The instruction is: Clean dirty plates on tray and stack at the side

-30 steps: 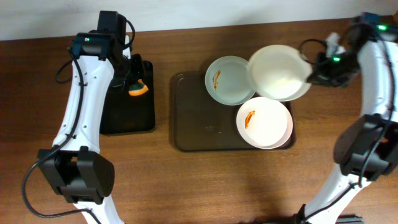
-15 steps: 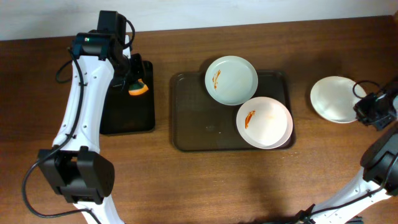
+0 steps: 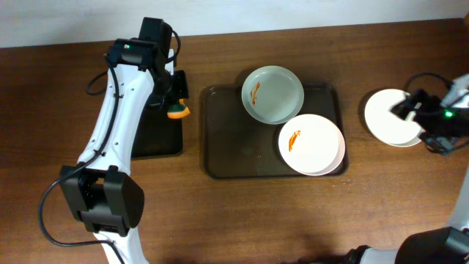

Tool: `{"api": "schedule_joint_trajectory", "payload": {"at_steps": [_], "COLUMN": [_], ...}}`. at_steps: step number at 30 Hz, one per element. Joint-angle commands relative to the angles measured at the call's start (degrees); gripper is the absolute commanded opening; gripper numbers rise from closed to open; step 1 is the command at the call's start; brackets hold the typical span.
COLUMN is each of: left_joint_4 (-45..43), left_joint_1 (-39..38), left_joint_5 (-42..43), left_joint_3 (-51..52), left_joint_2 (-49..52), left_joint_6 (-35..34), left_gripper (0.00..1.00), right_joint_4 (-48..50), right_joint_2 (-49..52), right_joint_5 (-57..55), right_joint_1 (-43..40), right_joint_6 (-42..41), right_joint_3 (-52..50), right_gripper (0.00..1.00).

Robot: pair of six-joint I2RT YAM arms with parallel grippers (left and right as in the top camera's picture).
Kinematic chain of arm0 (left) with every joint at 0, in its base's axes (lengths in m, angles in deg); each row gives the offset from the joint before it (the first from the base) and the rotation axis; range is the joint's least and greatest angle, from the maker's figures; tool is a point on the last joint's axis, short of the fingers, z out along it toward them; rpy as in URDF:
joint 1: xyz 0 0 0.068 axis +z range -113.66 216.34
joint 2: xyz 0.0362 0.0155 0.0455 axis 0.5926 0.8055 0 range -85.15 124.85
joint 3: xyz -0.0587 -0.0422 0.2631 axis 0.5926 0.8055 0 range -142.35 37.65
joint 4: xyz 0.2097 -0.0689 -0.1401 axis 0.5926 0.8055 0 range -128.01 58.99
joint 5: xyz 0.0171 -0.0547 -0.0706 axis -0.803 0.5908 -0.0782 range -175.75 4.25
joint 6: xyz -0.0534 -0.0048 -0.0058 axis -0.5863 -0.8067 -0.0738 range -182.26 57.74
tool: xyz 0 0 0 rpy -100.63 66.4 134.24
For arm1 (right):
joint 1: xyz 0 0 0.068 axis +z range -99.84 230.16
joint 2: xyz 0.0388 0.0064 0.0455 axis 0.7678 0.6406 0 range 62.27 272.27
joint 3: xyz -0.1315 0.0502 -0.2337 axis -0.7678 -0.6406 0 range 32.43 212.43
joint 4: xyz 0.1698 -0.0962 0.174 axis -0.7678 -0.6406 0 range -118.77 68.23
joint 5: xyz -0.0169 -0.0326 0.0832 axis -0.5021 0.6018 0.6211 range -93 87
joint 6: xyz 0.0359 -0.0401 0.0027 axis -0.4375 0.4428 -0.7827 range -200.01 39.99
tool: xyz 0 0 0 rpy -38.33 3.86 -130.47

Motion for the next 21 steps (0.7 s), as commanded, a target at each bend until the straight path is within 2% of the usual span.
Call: {"api": "schedule_joint_trajectory", "payload": {"at_steps": [1, 4, 6, 8, 9, 11, 14, 16, 19, 21], "left_joint_4": [1.27, 1.90, 2.82, 3.02, 3.19, 3.61, 3.39, 2.54, 1.97, 1.97], "left_joint_1": [-0.94, -0.96, -0.96, -1.01, -1.20, -2.54, -4.52, -6.16, -7.28, -8.20], "left_joint_5": [1.09, 1.09, 1.09, 1.11, 1.09, 1.09, 1.07, 1.07, 1.07, 1.07], "left_joint_3": [-0.04, -0.04, -0.04, -0.04, -0.04, -0.04, -0.04, -0.04, -0.04, -0.04], "left_joint_2": [0.15, 0.15, 0.15, 0.15, 0.15, 0.15, 0.15, 0.15, 0.15, 0.15], "left_joint_6": [1.16, 1.57, 2.03, 2.43, 2.43, 2.43, 2.43, 2.43, 2.40, 2.40], "left_gripper": [0.00, 0.00, 0.00, 0.00, 0.00, 0.00, 0.00, 0.00, 0.00, 0.00], "right_joint_4": [0.79, 5.51, 7.85, 10.23, 11.63, 15.15, 22.05, 28.00, 34.36, 40.06], "right_joint_2": [1.14, 1.53, 2.84, 6.93, 9.55, 16.72, 23.04, 26.08, 30.53, 35.41], "right_joint_5": [5.16, 0.85, -7.98, -9.73, -9.75, -9.66, -9.75, -9.70, -11.21, -12.79], "right_joint_1": [8.79, 19.89, 25.70, 30.14, 31.52, 33.18, 33.24, 33.62, 35.36, 37.83], "right_joint_6": [6.93, 6.36, 0.15, -0.94, -1.49, -8.44, -8.00, -7.93, -7.76, -7.76], "right_joint_3": [0.11, 0.11, 0.02, 0.02, 0.02, 0.02, 0.02, 0.02, 0.02, 0.02], "right_gripper": [0.98, 0.99, 0.99, 0.99, 0.98, 0.98, 0.98, 0.73, 0.71, 0.61]}}
